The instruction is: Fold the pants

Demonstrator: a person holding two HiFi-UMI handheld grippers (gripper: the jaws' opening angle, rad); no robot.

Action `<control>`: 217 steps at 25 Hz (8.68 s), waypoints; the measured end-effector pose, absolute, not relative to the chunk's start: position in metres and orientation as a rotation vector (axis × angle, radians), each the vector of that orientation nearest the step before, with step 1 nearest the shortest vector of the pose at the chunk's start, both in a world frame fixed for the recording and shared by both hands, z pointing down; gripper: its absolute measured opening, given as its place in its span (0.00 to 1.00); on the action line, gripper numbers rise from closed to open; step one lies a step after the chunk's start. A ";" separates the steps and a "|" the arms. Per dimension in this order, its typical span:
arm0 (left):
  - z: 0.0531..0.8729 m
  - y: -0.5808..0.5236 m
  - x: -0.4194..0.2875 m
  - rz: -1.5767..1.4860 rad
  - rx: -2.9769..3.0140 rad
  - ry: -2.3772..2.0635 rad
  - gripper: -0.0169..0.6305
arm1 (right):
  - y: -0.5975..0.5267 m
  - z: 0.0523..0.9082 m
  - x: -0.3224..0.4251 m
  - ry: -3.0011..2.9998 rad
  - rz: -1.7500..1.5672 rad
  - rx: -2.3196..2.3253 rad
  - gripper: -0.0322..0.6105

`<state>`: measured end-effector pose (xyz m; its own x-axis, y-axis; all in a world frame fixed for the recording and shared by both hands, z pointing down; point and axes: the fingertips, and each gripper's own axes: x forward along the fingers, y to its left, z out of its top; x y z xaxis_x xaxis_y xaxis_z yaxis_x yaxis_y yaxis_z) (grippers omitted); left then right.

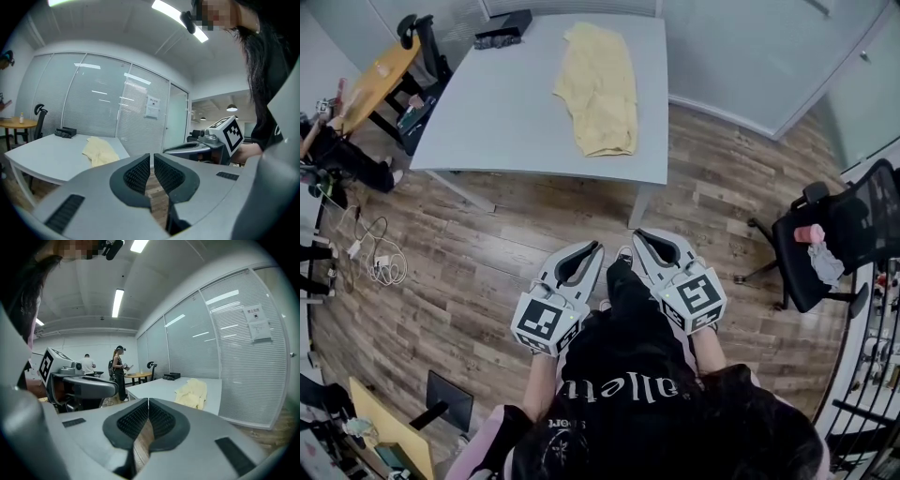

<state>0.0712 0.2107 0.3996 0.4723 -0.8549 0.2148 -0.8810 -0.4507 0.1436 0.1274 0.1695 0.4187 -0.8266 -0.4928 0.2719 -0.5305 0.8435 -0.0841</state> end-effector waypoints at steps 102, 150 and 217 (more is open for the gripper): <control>0.603 -0.076 -0.053 0.950 2.481 -0.810 0.19 | -0.113 0.618 0.049 -2.215 0.973 0.938 0.18; 0.366 -0.255 -0.118 0.660 3.070 -0.879 0.19 | -0.275 0.395 -0.010 -2.651 0.769 0.876 0.18; 0.488 -0.179 -0.183 0.420 2.637 -1.071 0.45 | -0.177 0.471 -0.100 -2.710 0.666 1.027 0.31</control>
